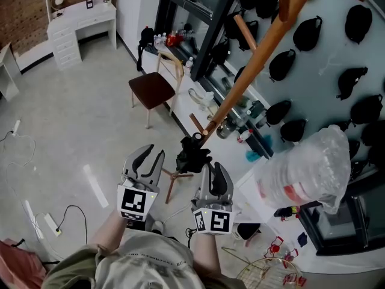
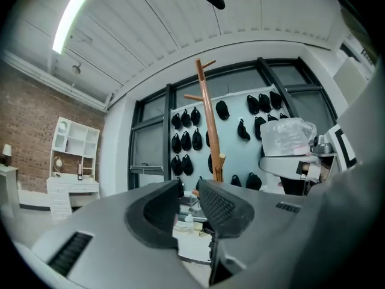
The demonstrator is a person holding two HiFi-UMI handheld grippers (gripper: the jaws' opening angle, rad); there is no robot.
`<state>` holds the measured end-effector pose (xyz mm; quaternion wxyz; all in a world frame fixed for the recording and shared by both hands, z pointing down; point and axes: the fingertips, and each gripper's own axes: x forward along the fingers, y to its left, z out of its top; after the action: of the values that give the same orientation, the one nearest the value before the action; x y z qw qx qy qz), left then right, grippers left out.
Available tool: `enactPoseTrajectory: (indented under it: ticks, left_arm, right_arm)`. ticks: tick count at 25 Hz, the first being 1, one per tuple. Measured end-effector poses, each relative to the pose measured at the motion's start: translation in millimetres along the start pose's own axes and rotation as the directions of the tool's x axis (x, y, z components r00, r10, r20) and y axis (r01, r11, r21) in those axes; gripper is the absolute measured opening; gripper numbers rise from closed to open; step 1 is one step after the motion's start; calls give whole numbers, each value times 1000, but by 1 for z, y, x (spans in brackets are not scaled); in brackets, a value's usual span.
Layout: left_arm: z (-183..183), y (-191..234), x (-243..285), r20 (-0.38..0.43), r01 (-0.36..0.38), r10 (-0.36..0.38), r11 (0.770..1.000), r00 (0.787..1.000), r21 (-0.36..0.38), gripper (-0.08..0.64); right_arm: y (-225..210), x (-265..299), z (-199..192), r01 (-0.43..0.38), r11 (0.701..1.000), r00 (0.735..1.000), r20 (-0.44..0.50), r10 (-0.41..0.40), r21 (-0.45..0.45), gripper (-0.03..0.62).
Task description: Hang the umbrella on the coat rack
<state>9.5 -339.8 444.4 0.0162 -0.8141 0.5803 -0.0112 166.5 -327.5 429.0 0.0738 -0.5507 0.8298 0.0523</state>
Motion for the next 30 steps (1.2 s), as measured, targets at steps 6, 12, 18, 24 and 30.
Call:
enactPoseTrajectory:
  ticks: [6,12,18,24,30]
  left_arm:
    - [12,1,-6,41,-27,27,1000,999,0,30]
    - [28,-2,-10,105,-22,20,1000,994,19,11]
    - [42,-1,-11,149,-3,-3,999,989,35,11]
    - [50,1,-11,177,16,-22,999,984,35,9]
    - [51,-2,-13,175,31,-37,999,984,40,10]
  right_arm:
    - [4,-5,11,10,999,1000,17,-9,-37,31]
    - [9,-7,23,-9,999,999,44,11,-47,2]
    - [13,-5,34,4,999,997,72,0,-51,1]
    - [14,-6,42,18,998,996,86,-13,-53,1]
    - [11,-9,41,60,995,996,64,-54,-82,0]
